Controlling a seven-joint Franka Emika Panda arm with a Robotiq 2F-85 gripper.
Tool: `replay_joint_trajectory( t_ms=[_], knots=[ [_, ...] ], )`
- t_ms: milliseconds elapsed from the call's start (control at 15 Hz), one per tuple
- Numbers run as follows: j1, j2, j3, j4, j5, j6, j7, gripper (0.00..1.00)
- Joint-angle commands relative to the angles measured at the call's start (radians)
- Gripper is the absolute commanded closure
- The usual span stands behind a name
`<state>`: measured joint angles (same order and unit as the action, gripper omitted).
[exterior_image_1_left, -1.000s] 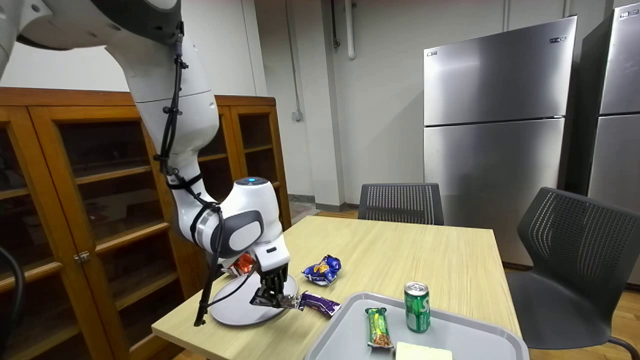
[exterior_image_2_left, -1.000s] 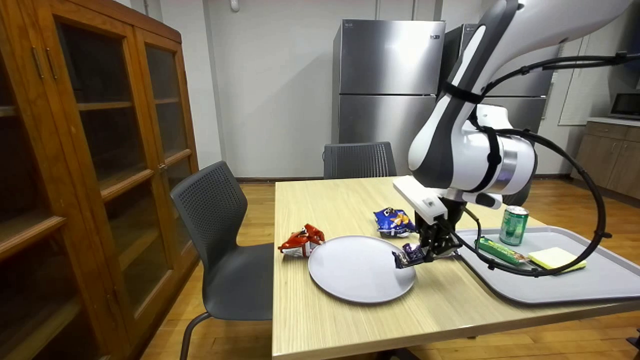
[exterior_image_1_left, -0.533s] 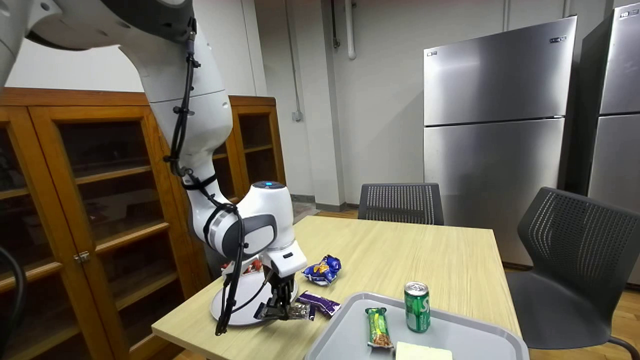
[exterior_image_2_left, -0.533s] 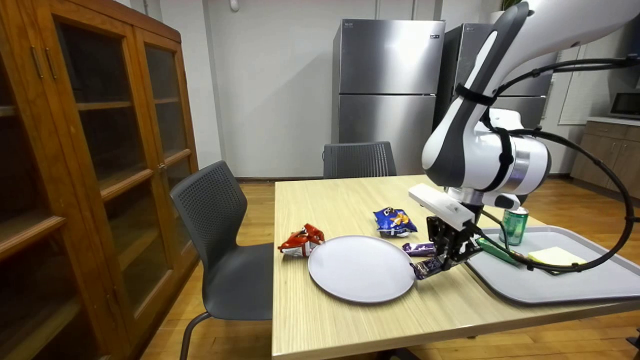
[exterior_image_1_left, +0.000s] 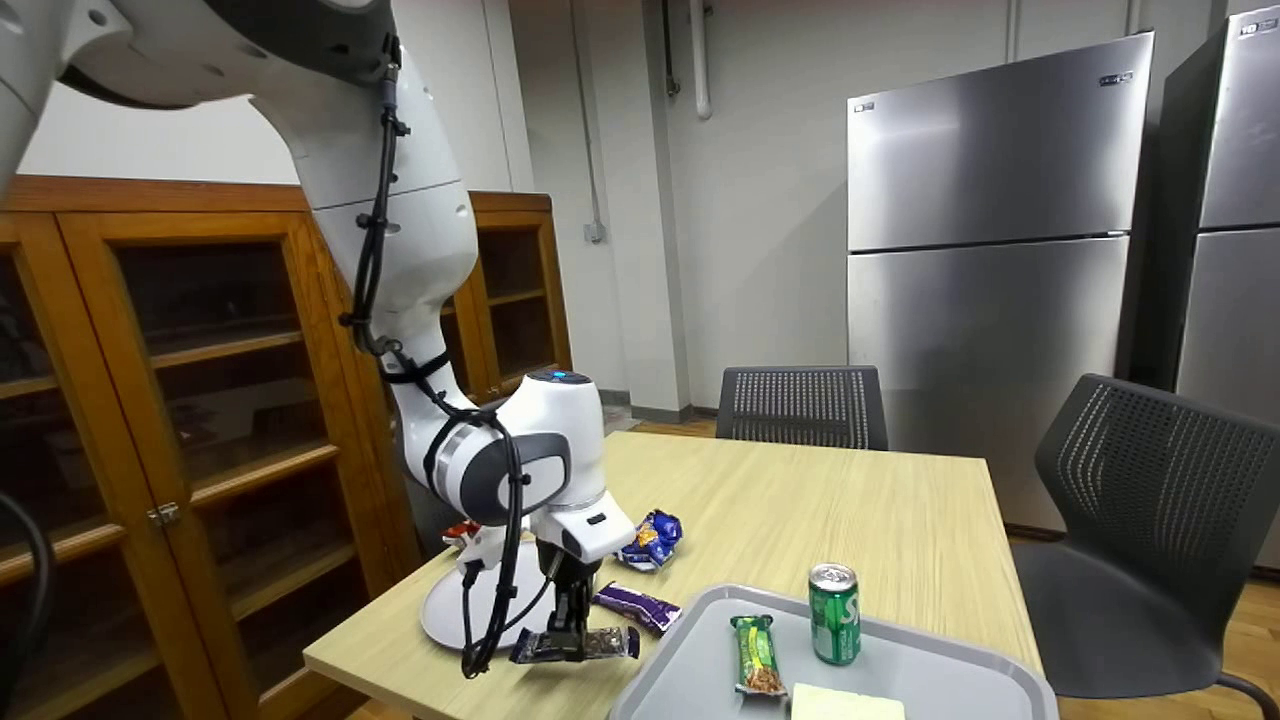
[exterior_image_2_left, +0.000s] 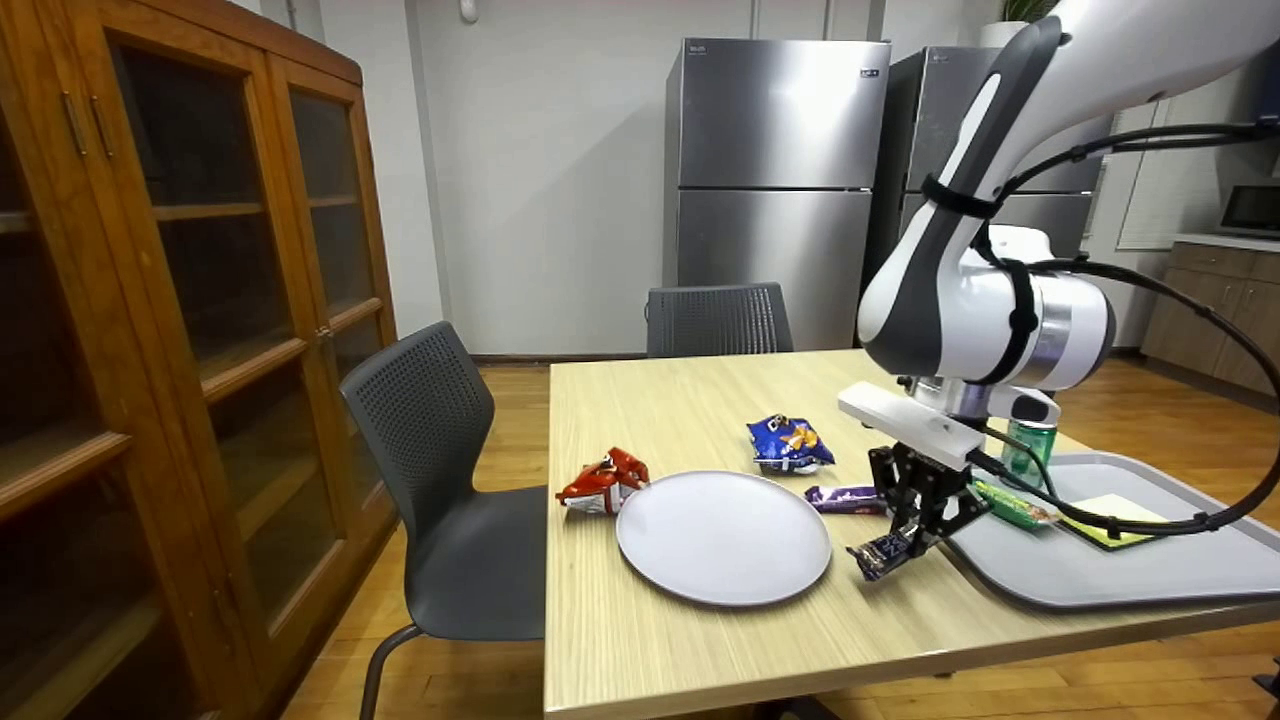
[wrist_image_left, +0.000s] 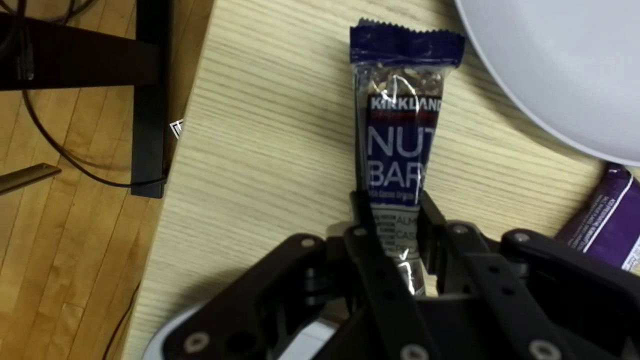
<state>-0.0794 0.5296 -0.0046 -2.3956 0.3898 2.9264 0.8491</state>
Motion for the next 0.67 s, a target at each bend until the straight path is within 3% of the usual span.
replay_joint_trajectory(
  t_ms=[0,600],
  knots=[
    [0.034,0.000,-0.039,0.026,-0.018,-0.054,-0.046,0.94],
    [0.086,0.048,-0.071,0.088,-0.029,-0.079,-0.044,0.93]
  ],
)
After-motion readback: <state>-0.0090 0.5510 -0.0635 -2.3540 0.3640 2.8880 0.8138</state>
